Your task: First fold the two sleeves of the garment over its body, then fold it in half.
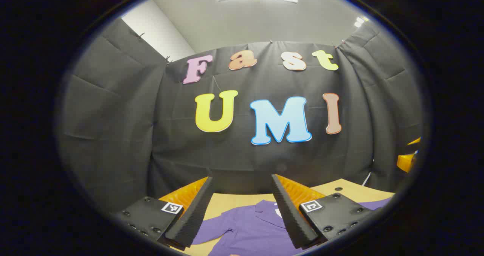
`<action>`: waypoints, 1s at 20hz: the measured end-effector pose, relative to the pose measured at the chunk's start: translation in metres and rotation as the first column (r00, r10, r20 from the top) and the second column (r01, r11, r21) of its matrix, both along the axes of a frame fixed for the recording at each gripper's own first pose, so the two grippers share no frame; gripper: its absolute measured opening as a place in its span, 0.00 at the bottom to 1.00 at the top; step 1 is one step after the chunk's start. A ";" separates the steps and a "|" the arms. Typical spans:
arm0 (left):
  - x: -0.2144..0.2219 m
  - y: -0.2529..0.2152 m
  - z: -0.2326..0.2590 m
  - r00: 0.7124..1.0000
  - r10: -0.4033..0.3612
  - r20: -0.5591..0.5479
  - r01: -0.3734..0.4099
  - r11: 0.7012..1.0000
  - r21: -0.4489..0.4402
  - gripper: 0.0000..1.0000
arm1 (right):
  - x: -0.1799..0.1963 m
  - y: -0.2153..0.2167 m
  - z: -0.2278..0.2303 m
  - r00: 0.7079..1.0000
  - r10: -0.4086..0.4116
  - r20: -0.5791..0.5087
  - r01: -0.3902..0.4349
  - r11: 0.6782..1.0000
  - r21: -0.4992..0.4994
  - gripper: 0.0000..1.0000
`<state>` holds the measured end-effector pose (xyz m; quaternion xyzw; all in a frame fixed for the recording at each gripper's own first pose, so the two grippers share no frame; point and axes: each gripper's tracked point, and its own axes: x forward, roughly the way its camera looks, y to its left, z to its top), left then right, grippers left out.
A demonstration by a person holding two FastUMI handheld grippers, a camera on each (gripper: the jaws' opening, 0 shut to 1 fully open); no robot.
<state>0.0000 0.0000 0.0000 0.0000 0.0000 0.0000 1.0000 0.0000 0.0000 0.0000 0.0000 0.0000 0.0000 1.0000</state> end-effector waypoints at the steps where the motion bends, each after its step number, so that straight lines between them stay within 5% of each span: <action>1: 0.001 -0.002 0.000 1.000 -0.006 0.000 0.006 1.000 -0.004 0.96 | 0.000 -0.003 -0.002 1.000 -0.007 -0.008 0.007 1.000 0.007 0.89; 20: 0.017 -0.014 -0.012 0.998 -0.059 -0.037 0.058 0.998 -0.035 0.96 | 0.004 -0.060 -0.028 0.980 -0.147 -0.134 0.159 0.984 0.084 0.89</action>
